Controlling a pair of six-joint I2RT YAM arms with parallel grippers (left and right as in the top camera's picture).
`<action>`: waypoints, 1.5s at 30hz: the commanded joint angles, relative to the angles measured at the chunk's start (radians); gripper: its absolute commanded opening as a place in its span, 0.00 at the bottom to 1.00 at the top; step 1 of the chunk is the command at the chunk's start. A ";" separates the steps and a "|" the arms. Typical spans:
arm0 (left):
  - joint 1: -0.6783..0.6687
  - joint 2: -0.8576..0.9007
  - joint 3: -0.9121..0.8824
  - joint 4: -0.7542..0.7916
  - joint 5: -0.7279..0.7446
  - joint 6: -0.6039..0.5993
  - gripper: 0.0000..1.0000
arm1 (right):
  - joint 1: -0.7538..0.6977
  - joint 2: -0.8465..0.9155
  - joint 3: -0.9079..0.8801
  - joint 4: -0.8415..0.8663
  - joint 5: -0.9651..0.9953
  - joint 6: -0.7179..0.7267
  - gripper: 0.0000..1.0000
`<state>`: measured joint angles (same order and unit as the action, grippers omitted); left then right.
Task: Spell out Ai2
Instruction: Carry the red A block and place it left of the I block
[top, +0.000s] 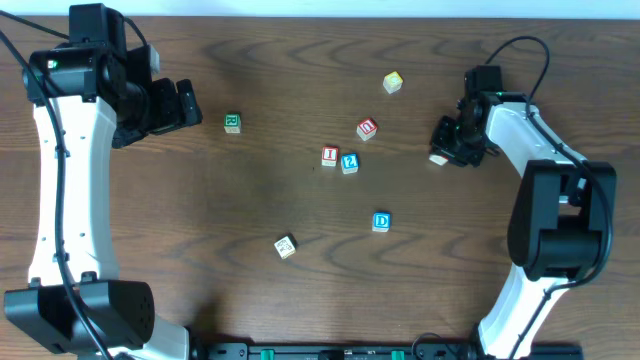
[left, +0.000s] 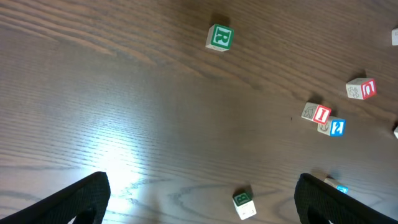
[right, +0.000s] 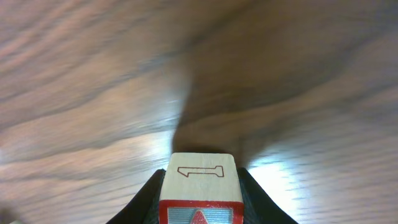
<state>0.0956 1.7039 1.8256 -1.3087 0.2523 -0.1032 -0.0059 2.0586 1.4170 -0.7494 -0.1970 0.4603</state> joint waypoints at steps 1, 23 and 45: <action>0.002 -0.010 0.001 -0.003 0.000 0.015 0.96 | 0.056 -0.062 0.089 0.055 -0.187 -0.015 0.01; 0.176 -0.072 0.001 -0.019 0.011 0.002 0.97 | 0.606 0.172 0.634 -0.299 0.159 -0.019 0.01; 0.207 -0.072 0.001 0.000 0.011 -0.002 0.95 | 0.662 0.300 0.634 -0.301 0.243 0.123 0.01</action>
<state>0.2977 1.6409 1.8256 -1.3079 0.2562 -0.1040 0.6540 2.3489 2.0403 -1.0546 -0.0097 0.5499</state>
